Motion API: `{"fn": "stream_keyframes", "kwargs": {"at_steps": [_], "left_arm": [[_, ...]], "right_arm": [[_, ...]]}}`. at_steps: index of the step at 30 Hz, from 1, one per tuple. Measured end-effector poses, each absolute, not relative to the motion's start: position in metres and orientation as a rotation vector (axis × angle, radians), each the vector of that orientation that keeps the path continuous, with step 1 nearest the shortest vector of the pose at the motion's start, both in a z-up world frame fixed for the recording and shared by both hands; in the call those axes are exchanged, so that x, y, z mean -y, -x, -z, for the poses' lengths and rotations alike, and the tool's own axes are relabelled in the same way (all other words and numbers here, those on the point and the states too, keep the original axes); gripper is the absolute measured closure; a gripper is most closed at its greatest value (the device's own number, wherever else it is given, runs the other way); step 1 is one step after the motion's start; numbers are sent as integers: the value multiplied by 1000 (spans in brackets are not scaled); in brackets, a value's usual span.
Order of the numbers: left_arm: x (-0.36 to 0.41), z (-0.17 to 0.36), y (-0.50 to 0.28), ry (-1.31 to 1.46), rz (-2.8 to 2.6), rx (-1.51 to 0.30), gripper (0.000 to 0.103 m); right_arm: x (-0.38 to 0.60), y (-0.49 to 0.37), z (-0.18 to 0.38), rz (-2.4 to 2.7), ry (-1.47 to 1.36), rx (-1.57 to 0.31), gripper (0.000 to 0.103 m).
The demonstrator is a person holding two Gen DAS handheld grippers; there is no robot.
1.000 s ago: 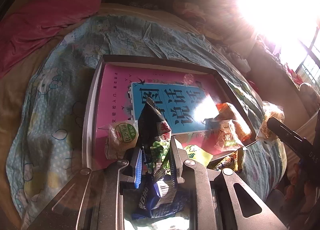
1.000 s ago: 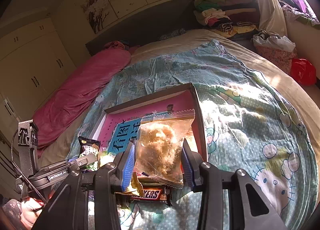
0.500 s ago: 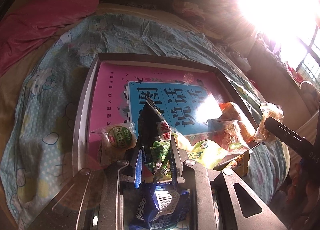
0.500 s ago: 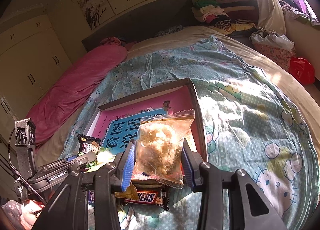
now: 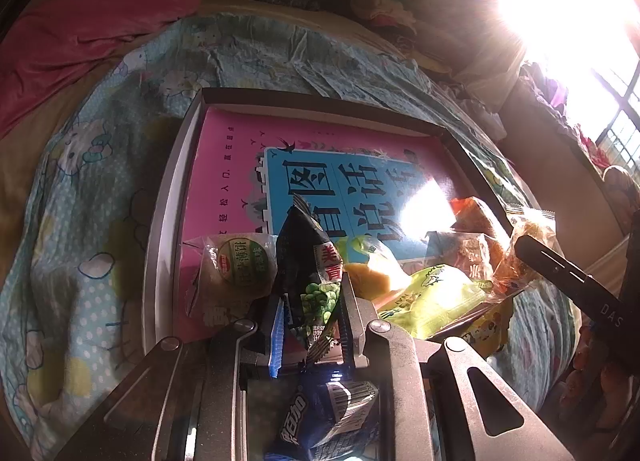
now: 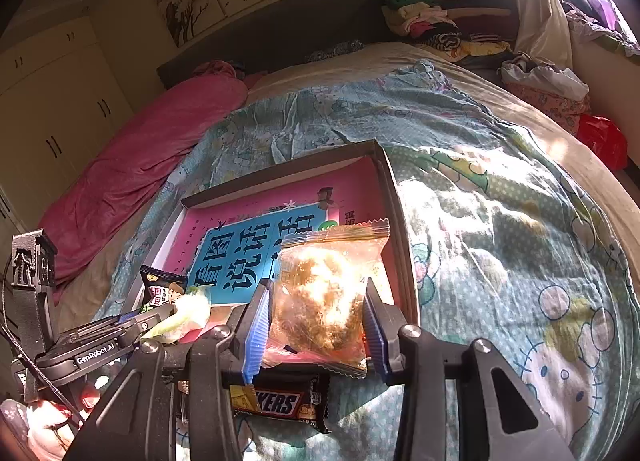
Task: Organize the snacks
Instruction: 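Lower the green-pea packet into the box with the left gripper while the right lowers the bread bag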
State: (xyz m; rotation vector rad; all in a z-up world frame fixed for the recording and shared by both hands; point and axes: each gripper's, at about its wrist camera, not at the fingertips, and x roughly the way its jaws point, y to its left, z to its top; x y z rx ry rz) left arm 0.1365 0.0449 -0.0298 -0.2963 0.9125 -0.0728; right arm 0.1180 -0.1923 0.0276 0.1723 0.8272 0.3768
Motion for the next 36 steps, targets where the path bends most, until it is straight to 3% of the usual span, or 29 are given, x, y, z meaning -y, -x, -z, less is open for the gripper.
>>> {"fn": "stream_keyframes", "kwargs": {"at_steps": [36], "left_arm": [[-48, 27, -136, 304, 74, -907, 80]], "right_arm": [[151, -120, -16, -391, -26, -857, 60]]}}
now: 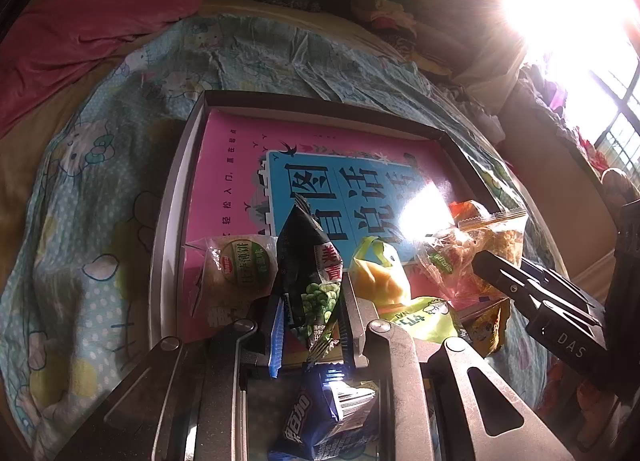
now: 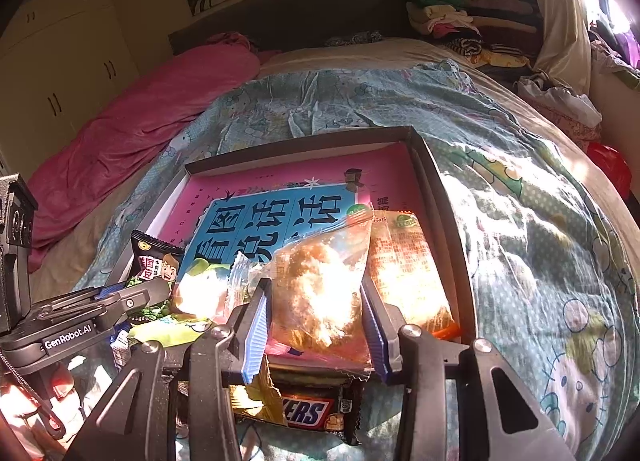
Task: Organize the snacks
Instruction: 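Lower the green-pea packet into the box with the left gripper while the right lowers the bread bag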
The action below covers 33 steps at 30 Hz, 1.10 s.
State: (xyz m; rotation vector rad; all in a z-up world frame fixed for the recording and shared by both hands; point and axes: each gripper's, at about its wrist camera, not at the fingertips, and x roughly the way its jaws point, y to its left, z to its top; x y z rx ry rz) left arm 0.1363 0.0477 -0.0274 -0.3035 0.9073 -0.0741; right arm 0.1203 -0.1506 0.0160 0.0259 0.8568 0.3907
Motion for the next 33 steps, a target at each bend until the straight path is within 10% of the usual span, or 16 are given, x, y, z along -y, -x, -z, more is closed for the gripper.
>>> {"fn": "stream_keyframes", "kwargs": {"at_steps": [33], "left_arm": [[-45, 21, -133, 275, 79, -905, 80]], "right_arm": [[165, -110, -29, -355, -52, -822, 52]]}}
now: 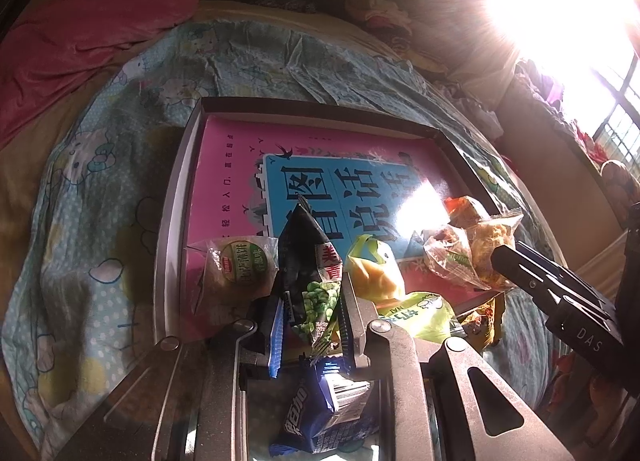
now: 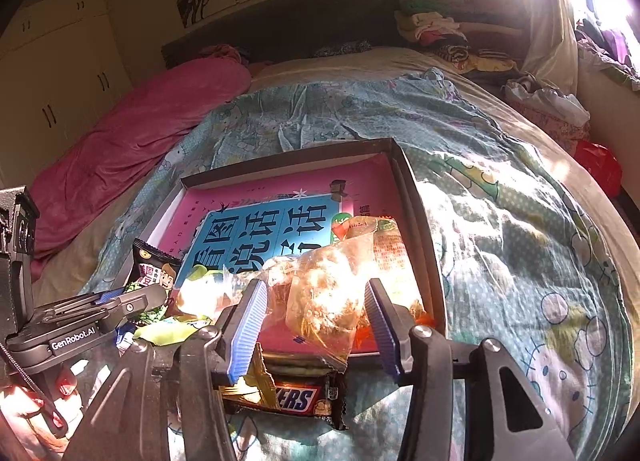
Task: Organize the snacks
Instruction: 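Lower the green-pea packet into the box with the left gripper while the right lowers the bread bag, then open the left gripper releasing the green-pea packet while the right releases the bread bag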
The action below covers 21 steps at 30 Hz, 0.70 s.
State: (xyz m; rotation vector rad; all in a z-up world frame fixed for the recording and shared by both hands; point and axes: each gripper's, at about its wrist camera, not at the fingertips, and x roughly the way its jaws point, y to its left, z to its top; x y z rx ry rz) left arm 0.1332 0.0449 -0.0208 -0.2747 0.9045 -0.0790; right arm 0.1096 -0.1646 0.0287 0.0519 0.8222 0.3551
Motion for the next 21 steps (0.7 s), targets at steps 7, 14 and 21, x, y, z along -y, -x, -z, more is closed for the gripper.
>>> {"fn": "stream_keyframes", "kwargs": {"at_steps": [7, 14, 21], "left_arm": [[-46, 21, -134, 275, 71, -912, 79], [-46, 20, -133, 269, 71, -908, 71], [-47, 15, -131, 261, 67, -896, 57]], "right_arm": [[170, -109, -31, -325, -49, -811, 52], [175, -107, -35, -310, -53, -796, 49], [181, -105, -39, -295, -54, -782, 48]]}}
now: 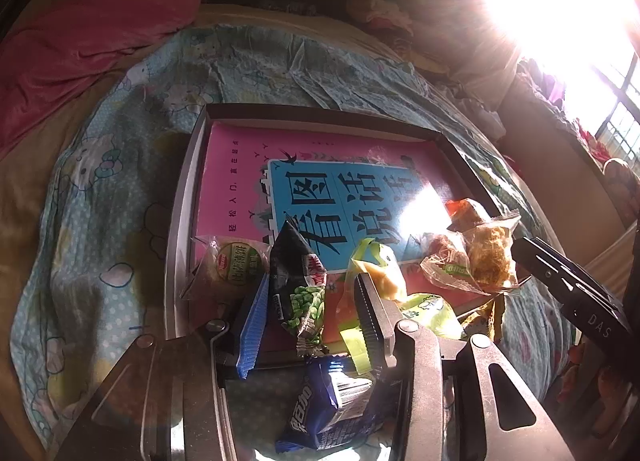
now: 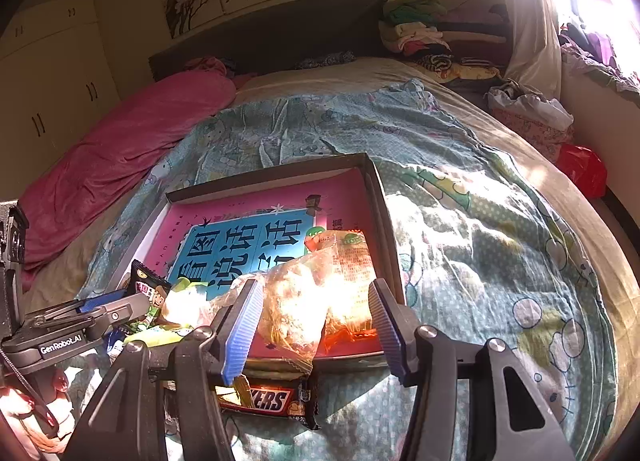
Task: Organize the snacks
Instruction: 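Open the left gripper releasing the green-pea packet while the right releases the bread bag, then withdraw both grippers from the box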
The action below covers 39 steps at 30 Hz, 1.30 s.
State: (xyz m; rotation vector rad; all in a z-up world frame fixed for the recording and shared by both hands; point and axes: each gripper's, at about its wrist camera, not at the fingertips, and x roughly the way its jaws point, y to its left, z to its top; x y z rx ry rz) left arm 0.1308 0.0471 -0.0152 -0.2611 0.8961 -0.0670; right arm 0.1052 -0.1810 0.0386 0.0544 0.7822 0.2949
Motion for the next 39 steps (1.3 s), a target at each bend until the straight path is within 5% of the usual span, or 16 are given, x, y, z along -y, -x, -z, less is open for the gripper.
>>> {"fn": "stream_keyframes", "kwargs": {"at_steps": [29, 39], "left_arm": [[-56, -17, -105, 247, 59, -808, 28], [-65, -28, -95, 262, 52, -787, 27]], "right_arm": [[183, -104, -37, -258, -5, -776, 46], [188, -97, -55, -290, -44, -738, 43]]}}
